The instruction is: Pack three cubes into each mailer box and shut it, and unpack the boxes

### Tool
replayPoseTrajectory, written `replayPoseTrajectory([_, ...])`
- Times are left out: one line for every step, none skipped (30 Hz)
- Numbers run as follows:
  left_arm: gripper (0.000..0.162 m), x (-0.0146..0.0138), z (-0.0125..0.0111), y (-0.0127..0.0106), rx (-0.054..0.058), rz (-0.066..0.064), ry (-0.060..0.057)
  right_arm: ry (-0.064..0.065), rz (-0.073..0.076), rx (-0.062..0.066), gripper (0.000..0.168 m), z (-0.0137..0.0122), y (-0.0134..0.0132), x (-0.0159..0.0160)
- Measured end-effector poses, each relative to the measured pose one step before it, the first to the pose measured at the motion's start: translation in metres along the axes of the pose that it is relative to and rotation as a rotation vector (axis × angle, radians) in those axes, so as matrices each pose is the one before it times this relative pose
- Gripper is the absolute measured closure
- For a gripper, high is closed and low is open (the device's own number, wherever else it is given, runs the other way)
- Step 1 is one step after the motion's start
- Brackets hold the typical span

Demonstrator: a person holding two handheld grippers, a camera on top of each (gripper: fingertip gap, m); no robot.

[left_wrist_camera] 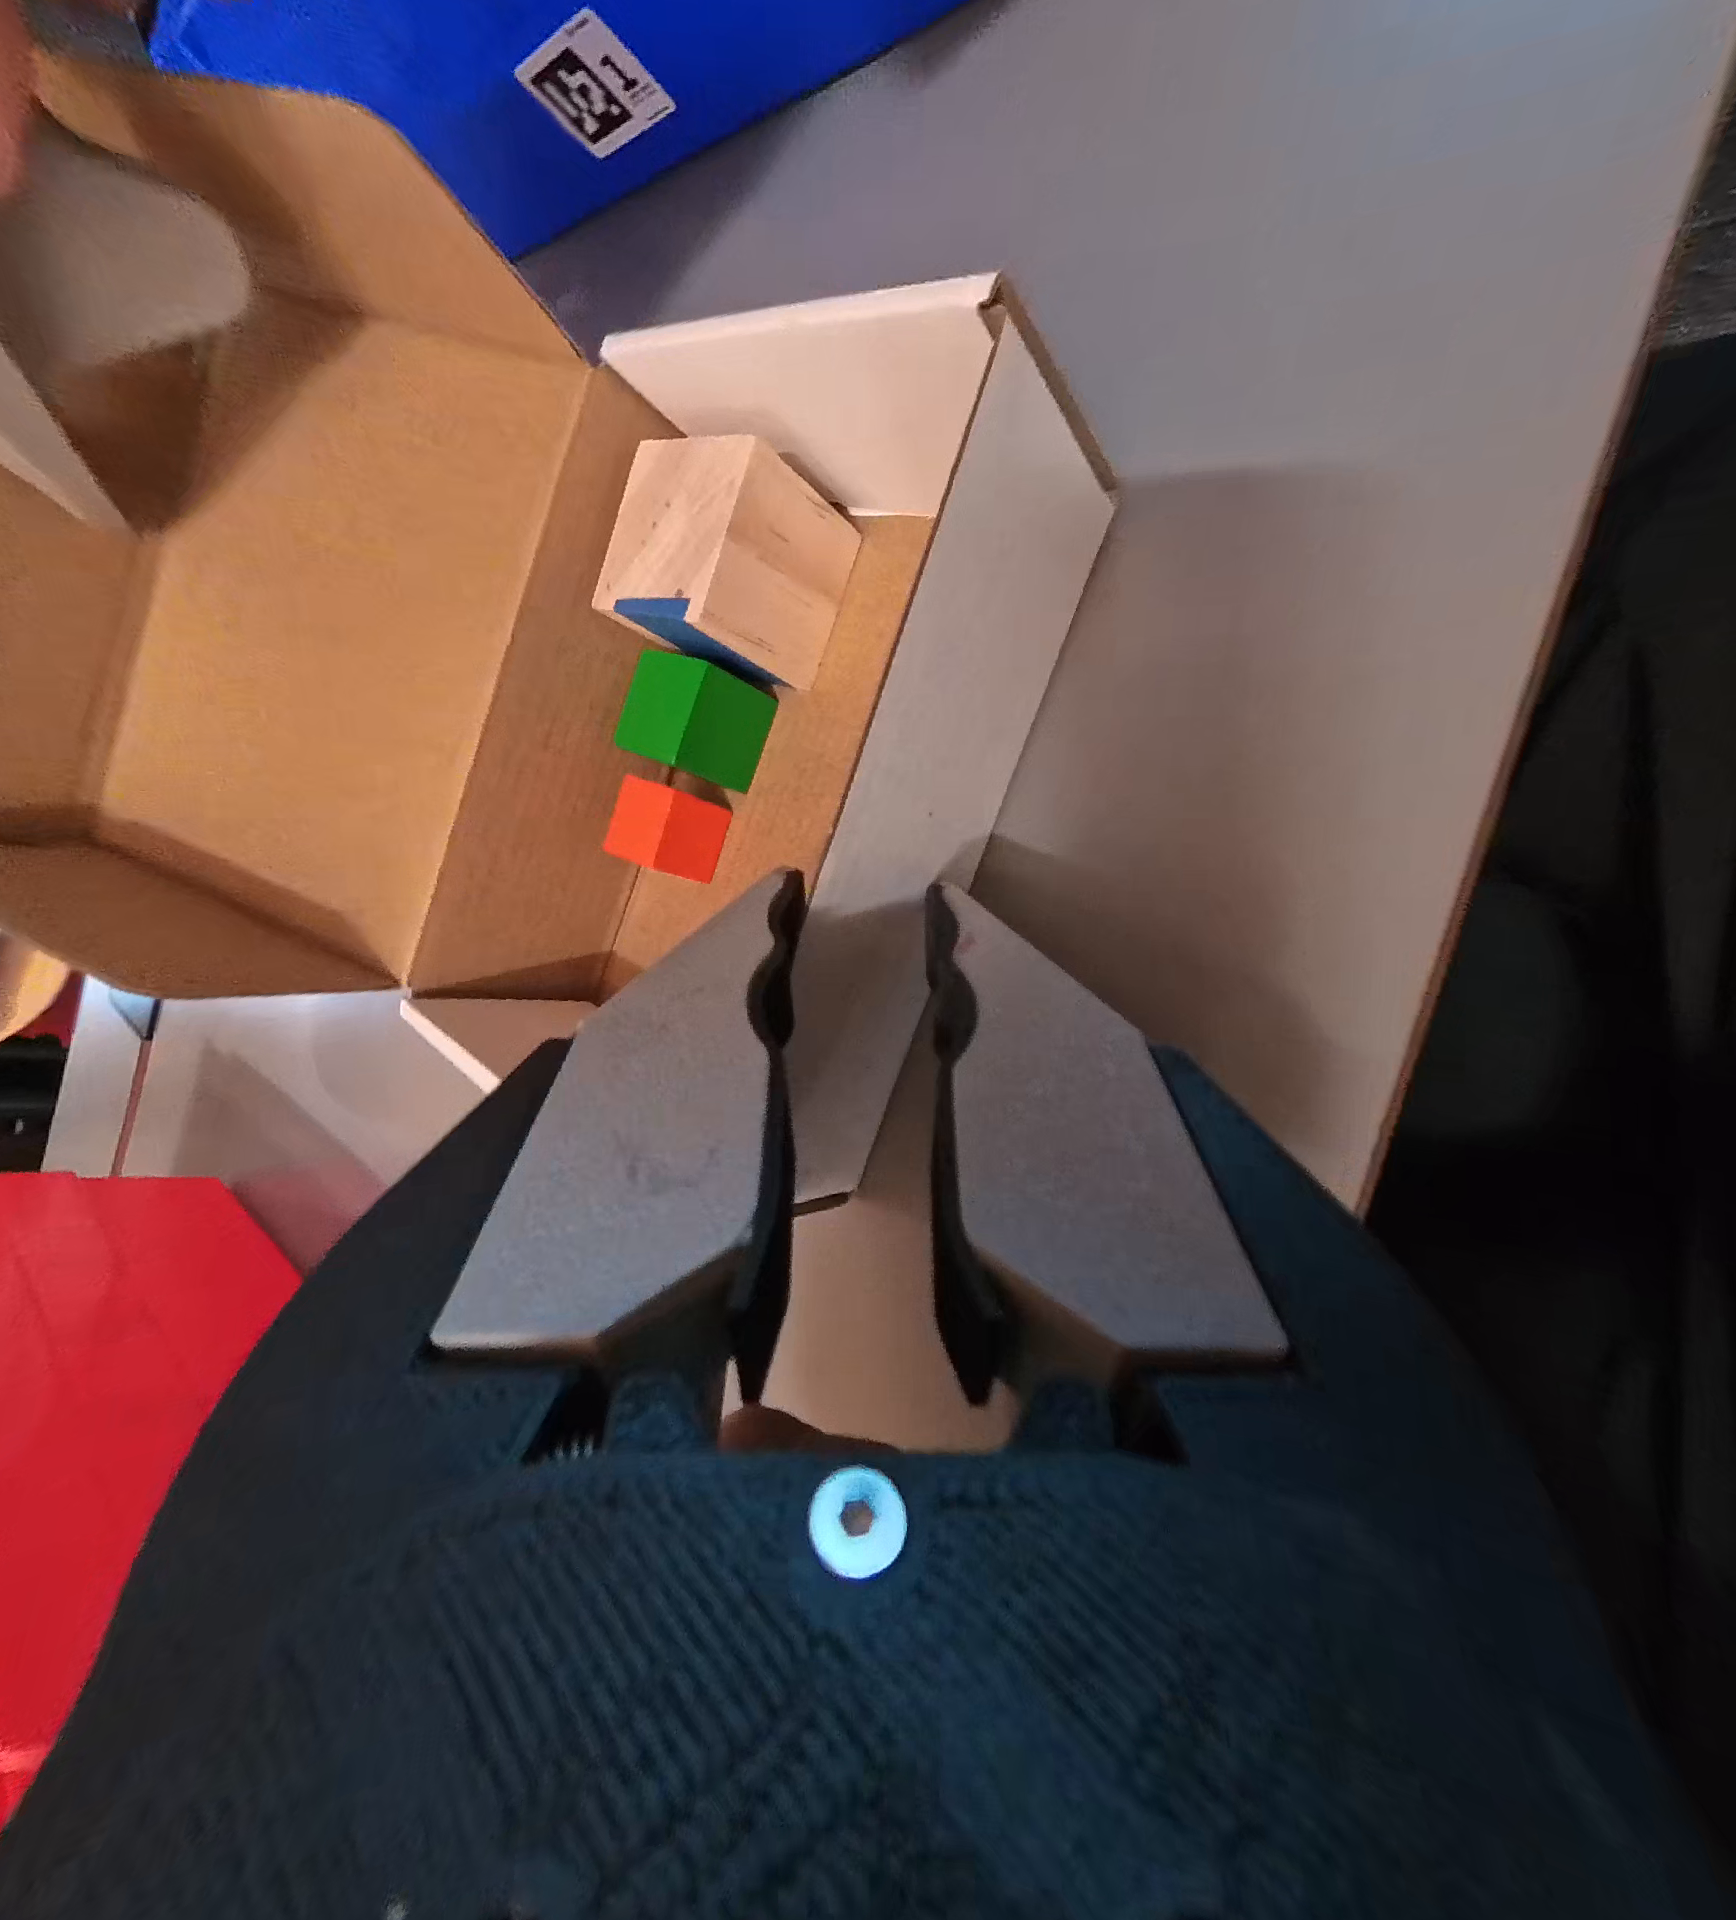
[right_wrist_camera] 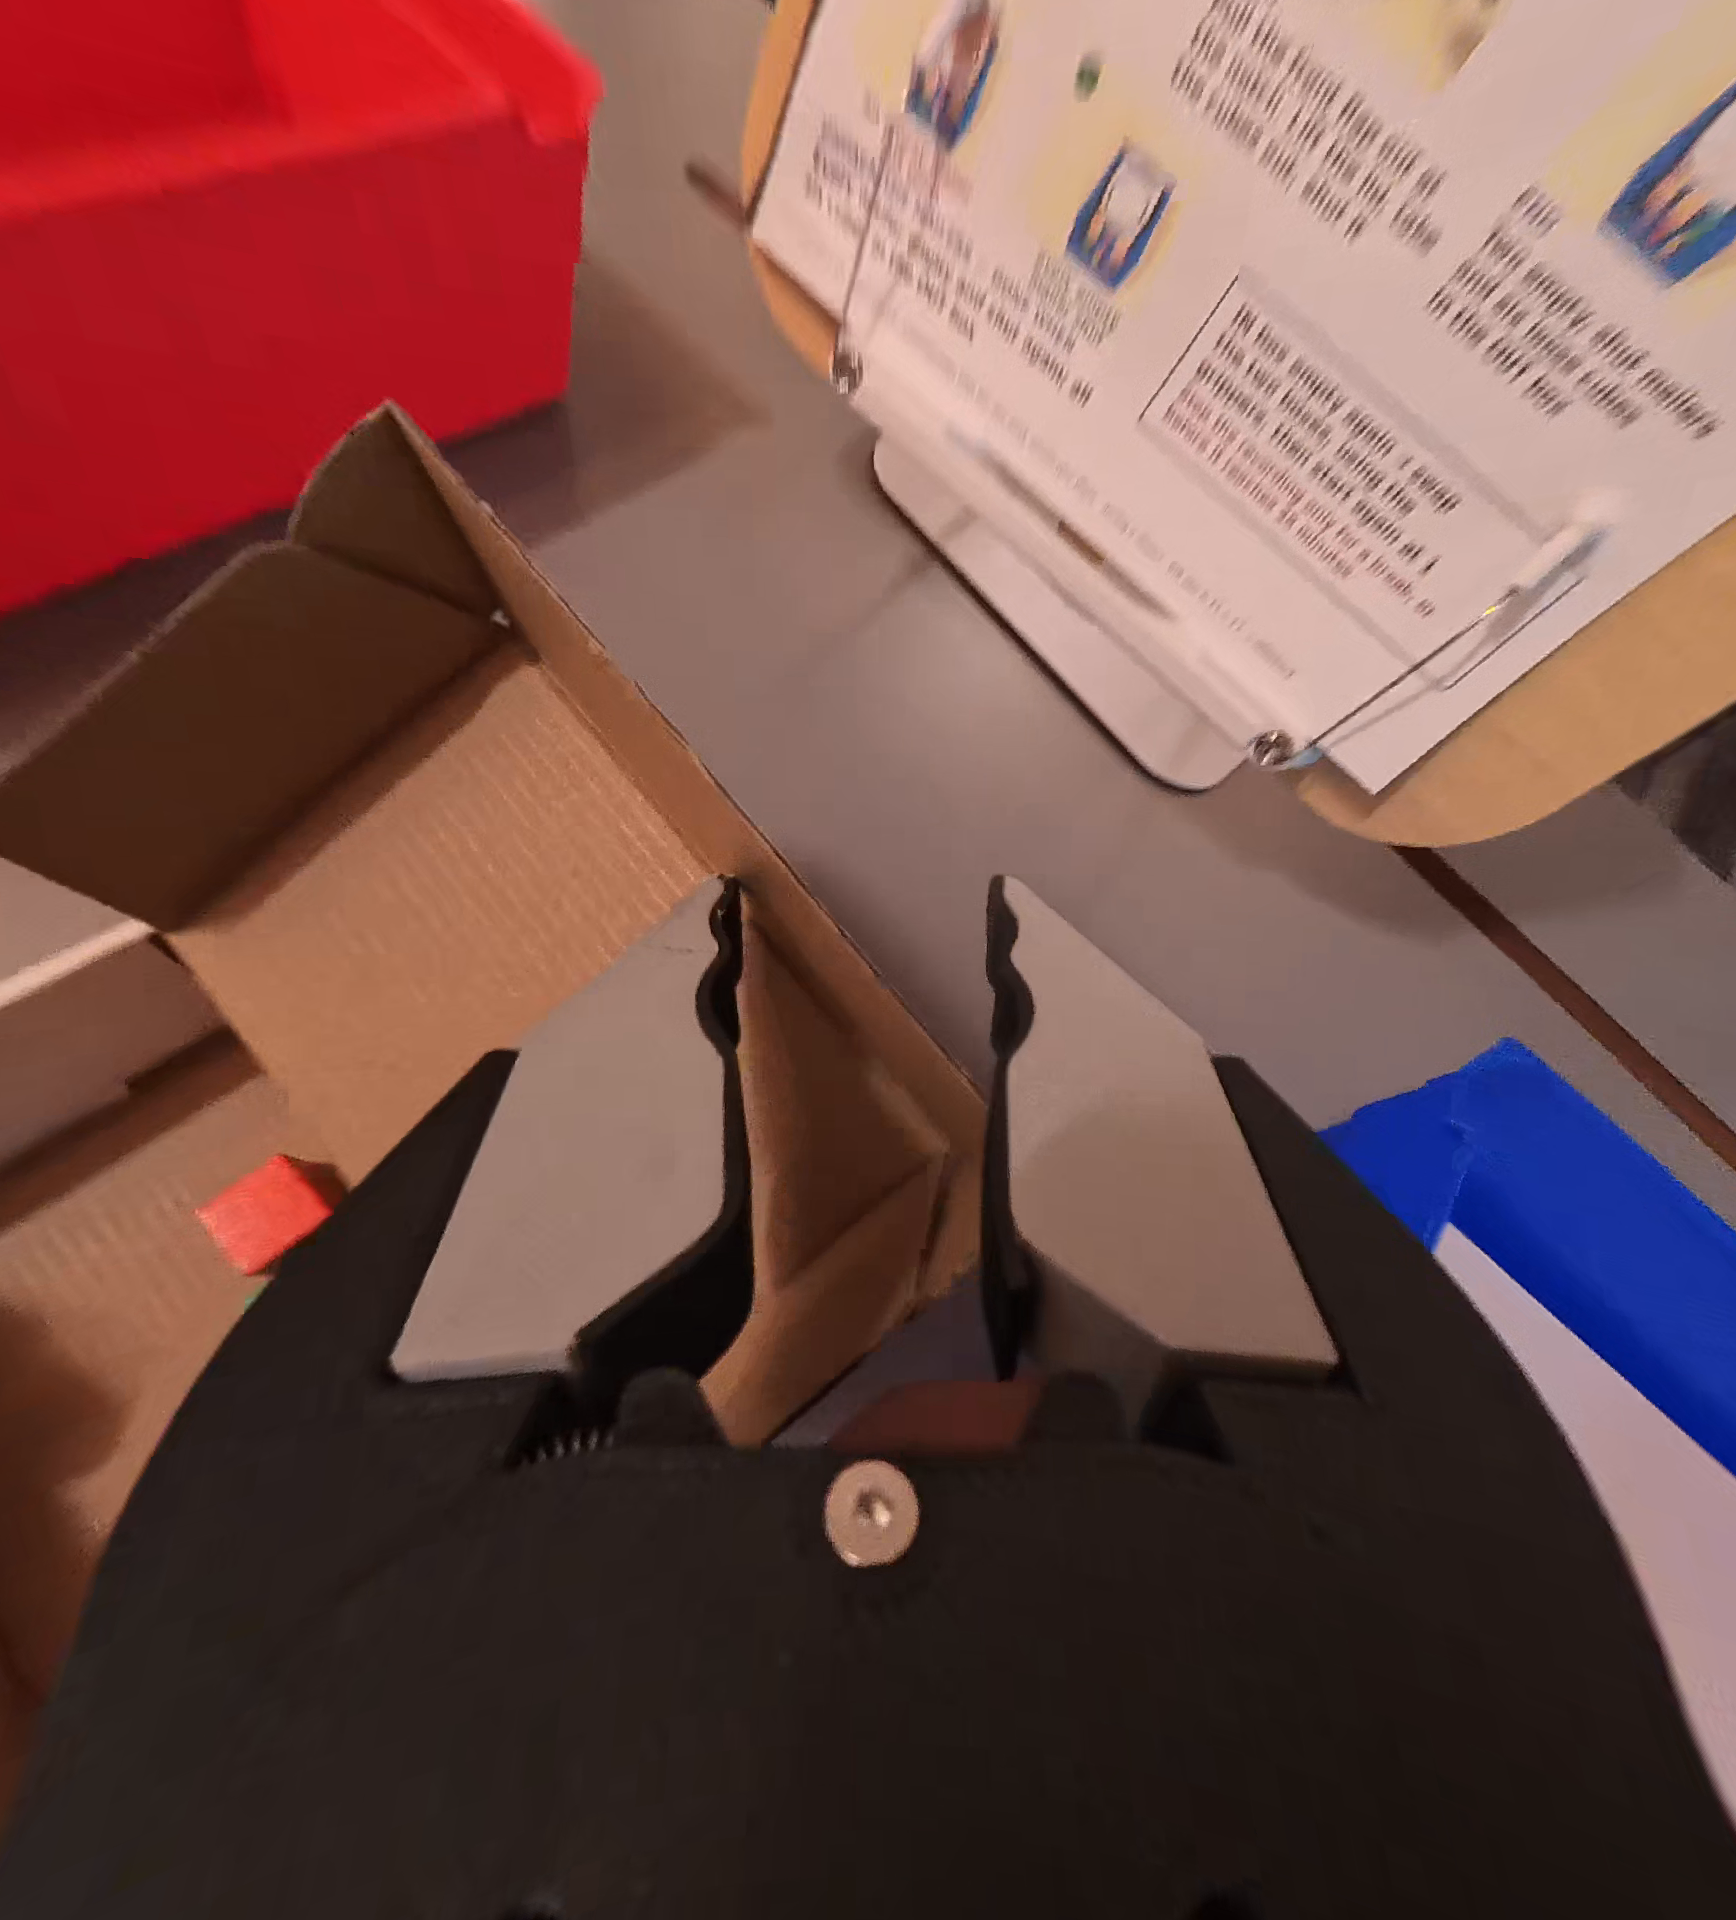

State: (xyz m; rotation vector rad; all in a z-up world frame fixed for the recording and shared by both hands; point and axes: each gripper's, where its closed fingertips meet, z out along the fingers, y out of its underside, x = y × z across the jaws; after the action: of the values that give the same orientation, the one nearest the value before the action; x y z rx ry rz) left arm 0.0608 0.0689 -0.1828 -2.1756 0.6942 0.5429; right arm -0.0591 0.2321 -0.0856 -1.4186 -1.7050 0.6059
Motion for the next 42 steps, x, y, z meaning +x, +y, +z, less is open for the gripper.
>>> replayPoseTrajectory([0.141,-0.00133,0.00084,0.00032,-0.0036,-0.0112,-0.0044,0.0081,0.0066,0.0328,0.127,-0.00688,-0.00544,-0.00126])
replayPoseTrajectory([0.141,-0.00108,0.00063,0.00022,-0.0024,-0.0090,-0.0044,0.0195,-0.0024,0.0246,0.128,-0.00651,-0.00392,0.00000])
replayPoseTrajectory([0.141,-0.00116,0.00054,0.00035,-0.0027,-0.0046,-0.0078,0.0263,-0.0130,0.0203,0.128,-0.00658,-0.00306,0.00094])
replayPoseTrajectory([0.141,-0.00116,0.00052,0.00044,-0.0031,-0.0040,-0.0097,0.0270,-0.0211,0.0188,0.128,-0.00677,-0.00246,0.00121])
replayPoseTrajectory([0.141,-0.00103,0.00044,0.00040,-0.0020,-0.0034,-0.0089,0.0299,-0.0196,0.0167,0.128,-0.00716,-0.00203,0.00217])
replayPoseTrajectory([0.140,-0.00074,0.00030,0.00029,-0.0013,-0.0014,-0.0073,0.0231,-0.0126,0.0120,0.127,-0.00762,-0.00131,0.00167])
replayPoseTrajectory([0.140,-0.00053,0.00027,0.00015,0.0005,0.0007,-0.0051,0.0008,-0.0067,0.0068,0.127,-0.00804,-0.00066,-0.00091])
replayPoseTrajectory([0.140,-0.00036,0.00004,0.00008,0.0019,-0.0001,-0.0034,-0.0173,-0.0003,0.0055,0.127,-0.00857,-0.00057,-0.00312])
replayPoseTrajectory([0.140,-0.00062,0.00004,0.00043,0.0008,-0.0037,-0.0027,-0.0260,0.0050,0.0048,0.127,-0.00883,-0.00054,-0.00405])
replayPoseTrajectory([0.140,-0.00089,0.00008,0.00060,-0.0004,-0.0052,-0.0020,-0.0397,0.0071,0.0001,0.129,-0.00882,0.00020,-0.00614])
replayPoseTrajectory([0.140,-0.00138,0.00002,0.00101,-0.0011,-0.0062,-0.0003,-0.0610,0.0062,-0.0102,0.129,-0.00811,0.00164,-0.00974])
replayPoseTrajectory([0.140,-0.00133,0.00008,0.00087,0.0020,-0.0110,0.0036,-0.0671,0.0057,-0.0209,0.129,-0.00690,0.00304,-0.01142])
replayPoseTrajectory([0.140,-0.00027,-0.00026,-0.00055,0.0146,-0.0158,0.0144,-0.0569,0.0023,-0.0237,0.128,-0.00532,0.00372,-0.01083])
replayPoseTrajectory([0.140,0.00032,-0.00063,-0.00203,0.0274,-0.0267,0.0237,-0.0498,-0.0056,-0.0263,0.130,-0.00360,0.00413,-0.01089])
replayPoseTrajectory([0.141,0.00048,-0.00070,-0.00175,0.0267,-0.0415,0.0324,-0.0482,-0.0120,-0.0323,0.131,-0.00150,0.00495,-0.01172])
replayPoseTrajectory([0.144,-0.00025,-0.00087,-0.00118,0.0195,-0.0451,0.0311,-0.0442,-0.0187,-0.0400,0.132,0.00068,0.00578,-0.01182])
replayPoseTrajectory([0.145,-0.00013,-0.00079,0.00019,0.0065,-0.0293,0.0263,-0.0311,-0.0333,-0.0471,0.133,0.00287,0.00633,-0.01025])
replayPoseTrajectory([0.145,-0.00006,-0.00078,0.00103,-0.0037,-0.0117,0.0169,-0.0102,-0.0488,-0.0499,0.134,0.00452,0.00659,-0.00667])
replayPoseTrajectory([0.145,0.00002,-0.00051,0.00058,-0.0034,-0.0032,0.0063,0.0087,-0.0521,-0.0500,0.136,0.00579,0.00649,-0.00236])
replayPoseTrajectory([0.145,0.00000,0.00003,0.00002,0.0010,-0.0002,-0.0023,0.0117,-0.0427,-0.0455,0.138,0.00668,0.00565,-0.00067])
replayPoseTrajectory([0.144,-0.00003,-0.00003,0.00002,0.0025,0.0018,-0.0062,-0.0086,-0.0263,-0.0386,0.141,0.00689,0.00462,-0.00252])
replayPoseTrajectory([0.144,0.00009,-0.00011,0.00021,0.0014,0.0021,-0.0046,-0.0349,-0.0127,-0.0336,0.141,0.00675,0.00396,-0.00581])
replayPoseTrajectory([0.144,0.00001,-0.00035,0.00033,-0.0007,0.0020,-0.0029,-0.0281,-0.0043,-0.0270,0.140,0.00625,0.00279,-0.00380])
replayPoseTrajectory([0.144,0.00005,-0.00039,0.00033,-0.0006,0.0013,-0.0014,-0.0099,-0.0039,-0.0246,0.138,0.00589,0.00246,-0.00054])
replayPoseTrajectory([0.144,-0.00008,-0.00038,0.00033,0.0002,0.0002,-0.0001,-0.0079,-0.0099,-0.0260,0.137,0.00528,0.00262,-0.00024])
replayPoseTrajectory([0.144,0.00002,-0.00037,0.00026,0.0004,0.0011,0.0005,-0.0075,-0.0122,-0.0237,0.135,0.00494,0.00256,-0.00043])
replayPoseTrajectory([0.144,0.00015,-0.00040,0.00029,0.0004,0.0025,0.0004,0.0041,-0.0093,-0.0216,0.134,0.00464,0.00202,0.00132])
replayPoseTrajectory([0.144,0.00021,-0.00020,0.00014,0.0002,0.0052,0.0003,0.0134,-0.0092,-0.0246,0.133,0.00450,0.00246,0.00286])
replayPoseTrajectory([0.143,0.00011,-0.00031,0.00032,0.0002,0.0075,0.0001,0.0162,-0.0144,-0.0254,0.133,0.00445,0.00257,0.00317])
replayPoseTrajectory([0.143,0.00020,-0.00032,0.00035,0.0000,0.0094,0.0017,0.0120,-0.0213,-0.0224,0.132,0.00441,0.00219,0.00219])
replayPoseTrajectory([0.143,0.00020,-0.00038,0.00055,-0.0013,0.0085,0.0036,0.0038,-0.0256,-0.0218,0.131,0.00455,0.00235,0.00046])
replayPoseTrajectory([0.144,0.00007,-0.00059,0.00057,-0.0027,0.0036,0.0058,-0.0077,-0.0265,-0.0234,0.130,0.00474,0.00294,-0.00157])
replayPoseTrajectory([0.144,0.00014,-0.00061,0.00043,-0.0023,0.0009,0.0069,0.0041,-0.0264,-0.0150,0.129,0.00405,0.00172,-0.00031])
replayPoseTrajectory([0.145,-0.00075,-0.00054,-0.00032,0.0030,0.0039,0.0005,0.0097,-0.0244,0.0037,0.130,0.00140,-0.00139,0.00035])
replayPoseTrajectory([0.145,-0.00008,-0.00007,0.00075,-0.0036,0.0037,0.0010,-0.0011,-0.0087,-0.0066,0.128,0.00002,-0.00044,-0.00053])
replayPoseTrajectory([0.145,0.00019,-0.00020,0.00019,-0.0010,0.0052,-0.0003,-0.0186,-0.0014,-0.0051,0.122,-0.00054,-0.00089,-0.00299])
replayPoseTrajectory([0.145,0.00011,-0.00008,0.00062,-0.0054,0.0060,-0.0015,-0.0243,-0.0077,0.0051,0.119,-0.00115,-0.00181,-0.00425])
replayPoseTrajectory([0.145,0.00000,-0.00015,0.00037,-0.0046,-0.0009,-0.0002,-0.0206,-0.0137,0.0160,0.123,-0.00147,-0.00255,-0.00421])
replayPoseTrajectory([0.144,-0.00002,-0.00007,0.00012,-0.0033,-0.0056,0.0017,-0.0223,-0.0113,0.0160,0.127,-0.00187,-0.00252,-0.00429])
replayPoseTrajectory([0.144,-0.00002,0.00006,0.00000,-0.0012,-0.0061,0.0016,-0.0273,-0.0046,0.0129,0.129,-0.00191,-0.00211,-0.00467])
replayPoseTrajectory([0.144,0.00016,-0.00003,-0.00007,-0.0016,-0.0056,0.0028,-0.0211,0.0011,0.0093,0.131,-0.00160,-0.00159,-0.00317])
replayPoseTrajectory([0.143,0.00041,0.00000,0.00012,-0.0038,-0.0001,0.0045,0.0026,0.0056,0.0038,0.128,-0.00060,-0.00082,0.00086])
